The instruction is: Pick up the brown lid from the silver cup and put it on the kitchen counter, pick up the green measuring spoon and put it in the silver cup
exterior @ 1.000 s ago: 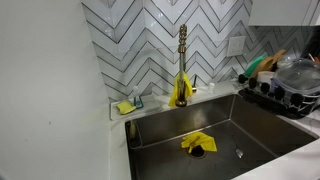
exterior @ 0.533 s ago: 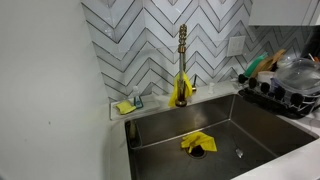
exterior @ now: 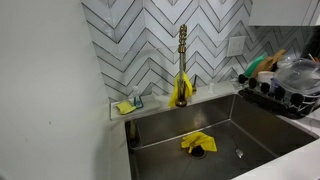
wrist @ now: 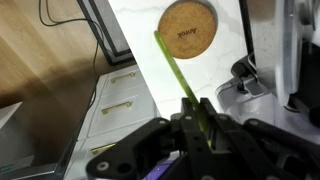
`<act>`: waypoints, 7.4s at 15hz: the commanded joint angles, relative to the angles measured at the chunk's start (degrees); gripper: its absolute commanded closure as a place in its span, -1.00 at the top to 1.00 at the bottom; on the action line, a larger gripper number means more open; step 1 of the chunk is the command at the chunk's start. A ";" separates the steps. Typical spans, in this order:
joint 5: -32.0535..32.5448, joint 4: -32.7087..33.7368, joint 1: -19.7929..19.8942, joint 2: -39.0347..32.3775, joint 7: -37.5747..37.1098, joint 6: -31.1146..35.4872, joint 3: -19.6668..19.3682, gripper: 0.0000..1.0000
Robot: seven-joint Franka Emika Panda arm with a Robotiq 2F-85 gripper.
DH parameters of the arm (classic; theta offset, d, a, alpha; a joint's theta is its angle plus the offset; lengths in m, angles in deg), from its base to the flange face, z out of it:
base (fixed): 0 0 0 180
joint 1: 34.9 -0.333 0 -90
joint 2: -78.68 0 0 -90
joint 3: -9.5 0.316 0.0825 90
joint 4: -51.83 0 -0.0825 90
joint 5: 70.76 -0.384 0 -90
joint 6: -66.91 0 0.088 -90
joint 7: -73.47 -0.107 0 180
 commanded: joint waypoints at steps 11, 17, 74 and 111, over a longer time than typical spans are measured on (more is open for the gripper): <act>7.07 -1.60 -1.25 2.49 -13.73 -8.32 5.55 -0.94; 9.96 -4.69 -2.02 3.28 -20.71 -7.09 7.49 -0.94; 27.27 -12.19 -5.17 0.22 -54.33 -8.65 11.44 -0.94; 5.85 -12.53 -2.42 11.58 -11.23 5.76 8.16 1.00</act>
